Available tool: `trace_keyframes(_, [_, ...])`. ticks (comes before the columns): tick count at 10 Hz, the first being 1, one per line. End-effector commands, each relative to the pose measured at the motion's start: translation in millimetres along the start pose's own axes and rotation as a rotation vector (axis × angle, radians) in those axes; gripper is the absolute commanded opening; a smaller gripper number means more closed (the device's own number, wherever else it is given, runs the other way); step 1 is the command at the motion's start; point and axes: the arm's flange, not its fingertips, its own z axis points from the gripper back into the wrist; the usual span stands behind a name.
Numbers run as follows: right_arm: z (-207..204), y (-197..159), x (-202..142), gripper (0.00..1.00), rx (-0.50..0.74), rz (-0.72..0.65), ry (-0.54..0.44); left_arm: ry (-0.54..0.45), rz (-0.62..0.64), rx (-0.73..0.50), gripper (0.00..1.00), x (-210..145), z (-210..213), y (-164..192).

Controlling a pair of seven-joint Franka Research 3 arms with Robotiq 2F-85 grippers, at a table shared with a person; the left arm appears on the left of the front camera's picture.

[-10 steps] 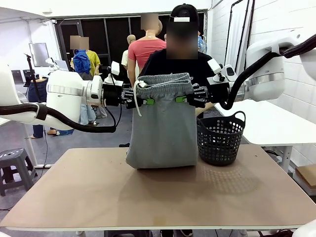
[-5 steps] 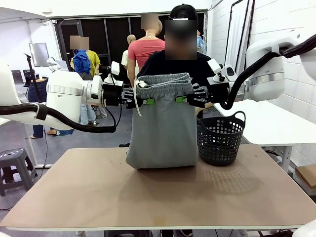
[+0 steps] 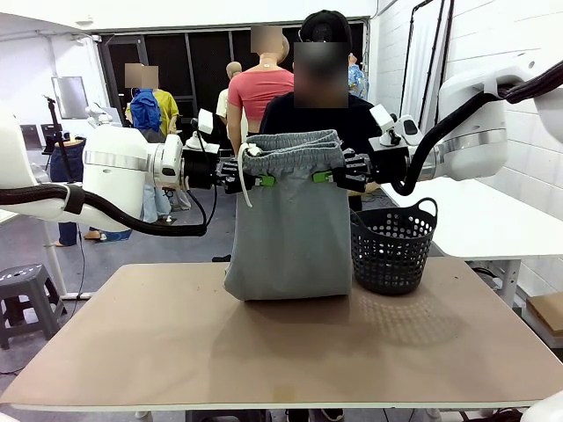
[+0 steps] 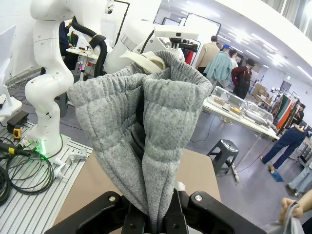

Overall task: Fold the training pants.
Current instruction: Release the ends of the Training pants and then grab the overlapped ends.

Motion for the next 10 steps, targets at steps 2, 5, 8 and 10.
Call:
trace_keyframes(2, [-0.3, 6.1, -0.1, 0.00, -0.007, 0.009, -0.029, 0.002, 0.005, 0.008, 0.00, 4.1, -0.1, 0.2])
trace_keyframes(5, [-0.3, 6.1, -0.1, 0.00, -0.007, 0.009, -0.029, 0.002, 0.005, 0.008, 0.00, 4.1, -0.1, 0.2])
trace_keyframes(8, [-0.3, 6.1, -0.1, 0.00, -0.007, 0.009, -0.029, 0.002, 0.005, 0.008, 0.00, 4.1, -0.1, 0.2])
trace_keyframes(10, [-0.3, 6.1, -0.1, 0.00, -0.007, 0.009, -0.029, 0.002, 0.005, 0.008, 0.00, 4.1, -0.1, 0.2])
